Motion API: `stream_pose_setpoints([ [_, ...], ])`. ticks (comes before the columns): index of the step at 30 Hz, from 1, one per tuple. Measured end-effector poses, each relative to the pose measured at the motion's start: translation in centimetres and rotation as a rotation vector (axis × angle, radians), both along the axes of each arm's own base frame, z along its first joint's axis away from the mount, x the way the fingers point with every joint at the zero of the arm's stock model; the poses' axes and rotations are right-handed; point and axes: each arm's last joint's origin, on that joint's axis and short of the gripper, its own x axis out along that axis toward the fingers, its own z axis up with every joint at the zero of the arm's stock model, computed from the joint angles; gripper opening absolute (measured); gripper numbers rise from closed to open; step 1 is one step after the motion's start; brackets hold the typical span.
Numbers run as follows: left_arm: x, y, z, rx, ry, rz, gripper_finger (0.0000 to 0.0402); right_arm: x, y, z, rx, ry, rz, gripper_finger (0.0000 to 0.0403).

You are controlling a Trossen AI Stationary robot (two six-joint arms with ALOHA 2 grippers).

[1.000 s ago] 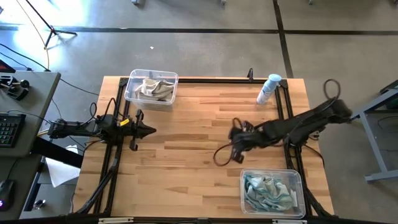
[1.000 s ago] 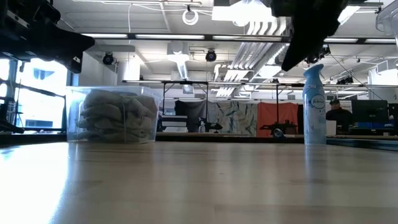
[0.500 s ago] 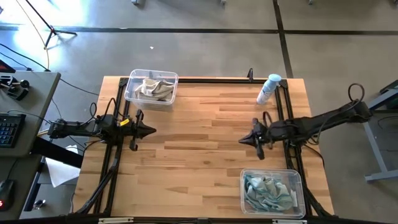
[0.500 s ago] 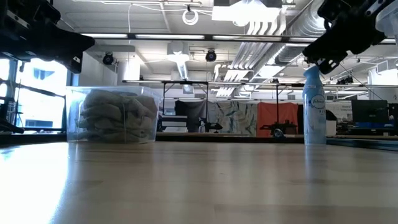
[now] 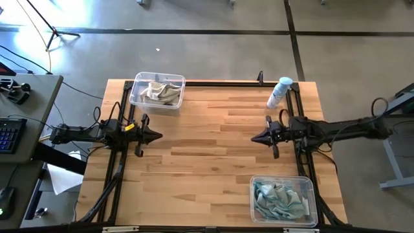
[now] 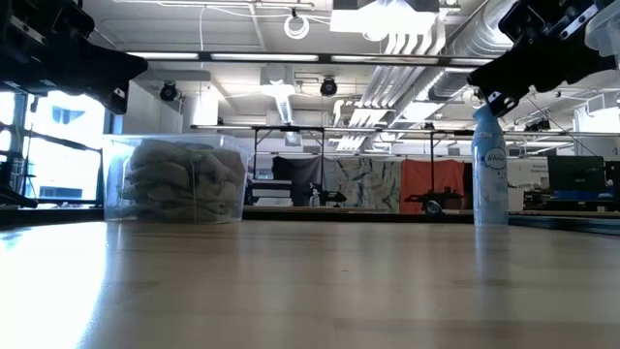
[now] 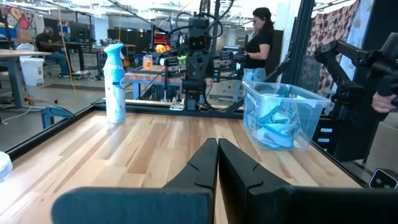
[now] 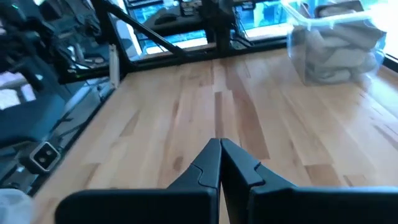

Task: Sort microfiber towel by color & place in baskets
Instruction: Return to Home Position

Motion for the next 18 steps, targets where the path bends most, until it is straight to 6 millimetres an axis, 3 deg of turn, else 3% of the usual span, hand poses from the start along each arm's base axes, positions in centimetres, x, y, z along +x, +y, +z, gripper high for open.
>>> stream_pose_setpoints([
  [11,0.0,0.0,0.0,0.001,0.000,-0.001,0.0000,-0.5,-0.4,-0.8,0.016,0.090,-0.038,0.0000],
  [15,0.0,0.0,0.0,0.001,0.000,-0.001,0.0000,-1.0,-0.5,-0.7,0.006,0.049,-0.059,0.0000],
  [18,0.0,0.0,0.0,0.000,0.000,-0.001,0.0000,-1.7,-0.5,-1.8,0.016,0.001,-0.058,0.0000],
])
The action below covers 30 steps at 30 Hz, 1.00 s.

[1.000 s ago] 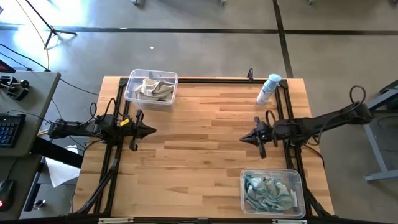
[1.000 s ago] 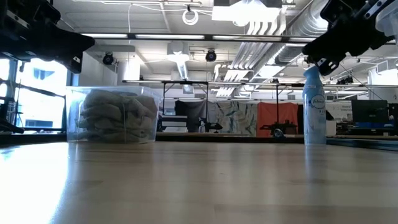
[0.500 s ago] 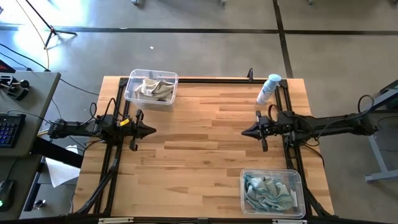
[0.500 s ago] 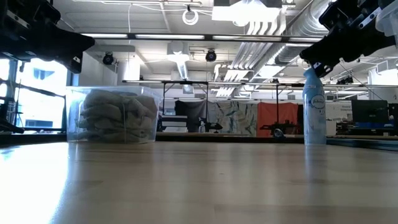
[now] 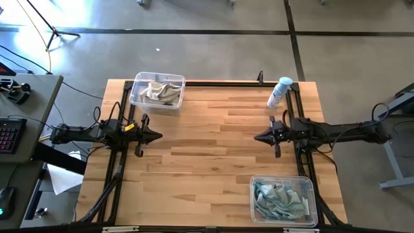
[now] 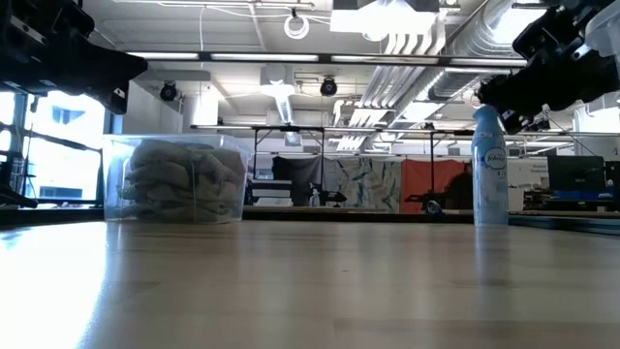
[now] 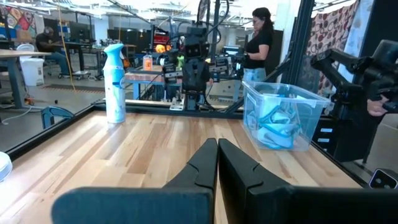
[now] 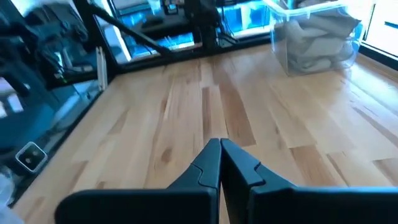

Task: Sort microfiber towel by color & place in baskets
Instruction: Return to Home Position

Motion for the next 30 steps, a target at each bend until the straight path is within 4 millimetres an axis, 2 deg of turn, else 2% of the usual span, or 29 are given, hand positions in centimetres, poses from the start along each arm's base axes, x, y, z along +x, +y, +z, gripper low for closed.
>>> stream_pose_setpoints([
  [6,0.0,0.0,0.0,0.000,0.000,0.000,0.0000,-1.3,0.1,-1.8,0.060,-0.088,0.011,0.0000],
  [13,0.0,0.0,0.0,0.000,0.000,0.000,0.0000,-2.3,-0.1,-1.5,0.054,-0.192,-0.054,0.0000],
  [19,0.0,0.0,0.0,0.000,0.000,0.000,0.0000,-3.2,-0.2,-1.7,0.045,-0.195,-0.087,0.0000],
  [30,0.0,0.0,0.0,0.000,0.000,-0.001,0.0000,-3.2,-0.2,-2.1,0.059,-0.156,-0.067,0.0000],
])
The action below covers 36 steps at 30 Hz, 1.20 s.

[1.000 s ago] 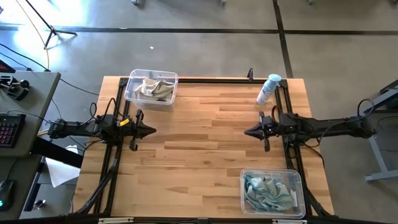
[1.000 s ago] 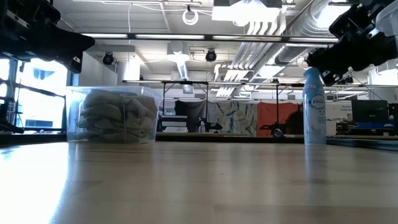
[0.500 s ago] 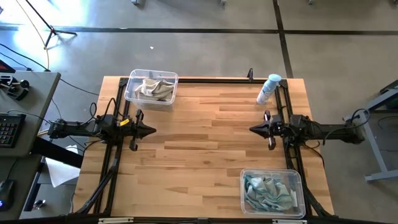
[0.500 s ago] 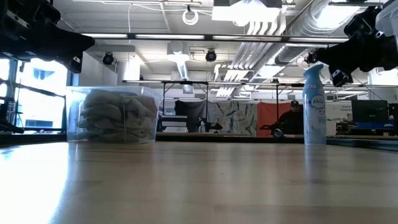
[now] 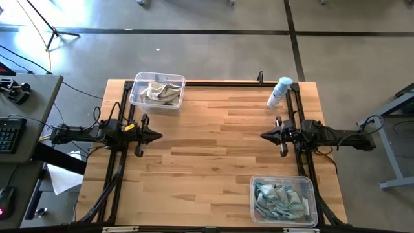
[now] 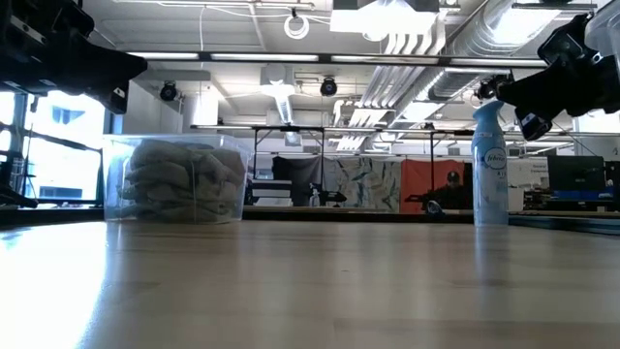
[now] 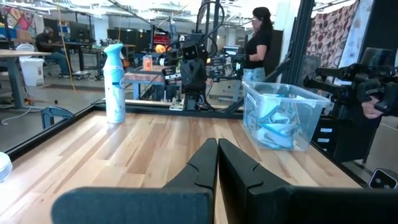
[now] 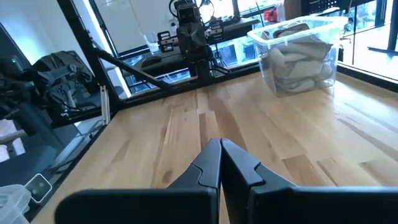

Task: Sort microfiber towel by color & place in baskets
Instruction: Return to Home Position

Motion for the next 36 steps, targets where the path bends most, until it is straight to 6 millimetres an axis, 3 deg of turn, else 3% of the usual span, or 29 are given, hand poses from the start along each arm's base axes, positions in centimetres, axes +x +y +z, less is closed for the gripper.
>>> stream_pose_setpoints([
  [10,0.00,0.00,0.00,0.000,0.000,0.001,0.0000,-0.80,0.07,0.20,0.027,0.152,0.018,0.0000],
  [36,0.00,0.00,0.01,0.000,0.000,0.001,0.0000,-0.84,0.07,0.09,0.105,0.170,0.005,0.0000],
])
